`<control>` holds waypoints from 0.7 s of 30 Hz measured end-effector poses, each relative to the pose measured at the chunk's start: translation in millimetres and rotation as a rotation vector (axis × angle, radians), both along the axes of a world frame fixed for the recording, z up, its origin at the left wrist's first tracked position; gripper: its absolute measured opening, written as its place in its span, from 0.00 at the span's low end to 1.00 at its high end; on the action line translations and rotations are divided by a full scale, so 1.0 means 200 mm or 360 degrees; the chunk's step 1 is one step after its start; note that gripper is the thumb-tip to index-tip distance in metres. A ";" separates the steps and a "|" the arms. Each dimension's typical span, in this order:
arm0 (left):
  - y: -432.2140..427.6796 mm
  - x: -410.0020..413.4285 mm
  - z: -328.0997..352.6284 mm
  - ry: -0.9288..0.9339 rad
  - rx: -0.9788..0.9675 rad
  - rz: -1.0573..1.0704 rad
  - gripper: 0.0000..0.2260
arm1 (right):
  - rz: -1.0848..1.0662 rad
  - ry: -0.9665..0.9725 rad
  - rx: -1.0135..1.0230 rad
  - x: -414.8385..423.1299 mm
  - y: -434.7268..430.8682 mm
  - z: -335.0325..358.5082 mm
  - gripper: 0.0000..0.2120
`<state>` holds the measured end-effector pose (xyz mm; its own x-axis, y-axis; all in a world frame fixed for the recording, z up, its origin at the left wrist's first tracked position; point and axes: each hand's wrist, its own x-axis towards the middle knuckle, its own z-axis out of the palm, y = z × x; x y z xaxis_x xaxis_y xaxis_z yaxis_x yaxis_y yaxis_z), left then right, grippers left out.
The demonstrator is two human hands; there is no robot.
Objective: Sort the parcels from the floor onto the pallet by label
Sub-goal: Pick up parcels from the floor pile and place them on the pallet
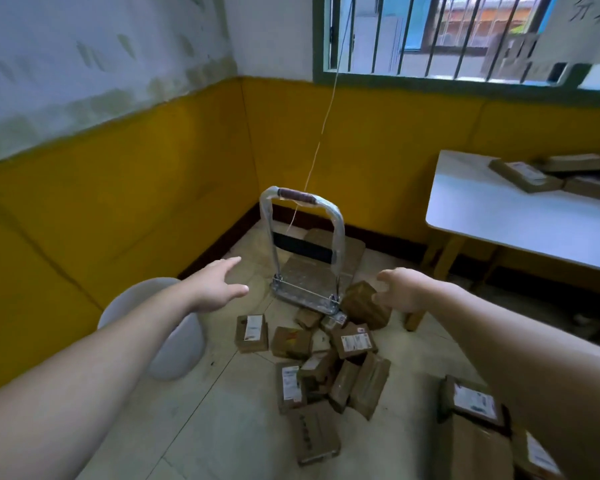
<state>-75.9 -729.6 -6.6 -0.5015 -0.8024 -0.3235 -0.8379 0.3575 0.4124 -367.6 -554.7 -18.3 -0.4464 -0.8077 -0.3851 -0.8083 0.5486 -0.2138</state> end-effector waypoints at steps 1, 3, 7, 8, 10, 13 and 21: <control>-0.07 -0.04 -0.02 -0.0013 0.0001 -0.0026 0.34 | -0.0029 0.0006 0.0017 -0.01 -0.05 -0.02 0.24; -0.20 -0.12 -0.05 -0.0034 -0.0003 -0.0097 0.33 | -0.0096 0.0013 0.0030 -0.04 -0.14 -0.05 0.24; -0.45 -0.33 -0.11 0.0020 0.0028 -0.0341 0.32 | -0.0262 0.0018 0.0069 -0.06 -0.26 -0.11 0.27; -0.50 -0.38 -0.12 0.0037 0.0062 -0.0423 0.32 | -0.0302 0.0022 0.0090 -0.05 -0.29 -0.13 0.27; -0.58 -0.49 -0.14 0.0032 0.0151 -0.0583 0.32 | -0.0382 0.0020 0.0121 -0.05 -0.31 -0.14 0.26; -0.66 -0.66 -0.18 0.0001 0.0279 -0.0767 0.32 | -0.0491 -0.0032 0.0130 -0.06 -0.30 -0.14 0.25; -0.66 -1.17 -0.36 -0.0077 0.0419 -0.1012 0.32 | -0.0788 -0.0272 0.0102 -0.29 -0.23 -0.27 0.28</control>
<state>-309.4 -861.6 -77.8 -0.8289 -0.2488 -0.5010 -0.5184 0.6785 0.5206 -425.6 -600.5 -72.0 -0.6950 -0.4887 -0.5274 -0.4058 0.8721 -0.2733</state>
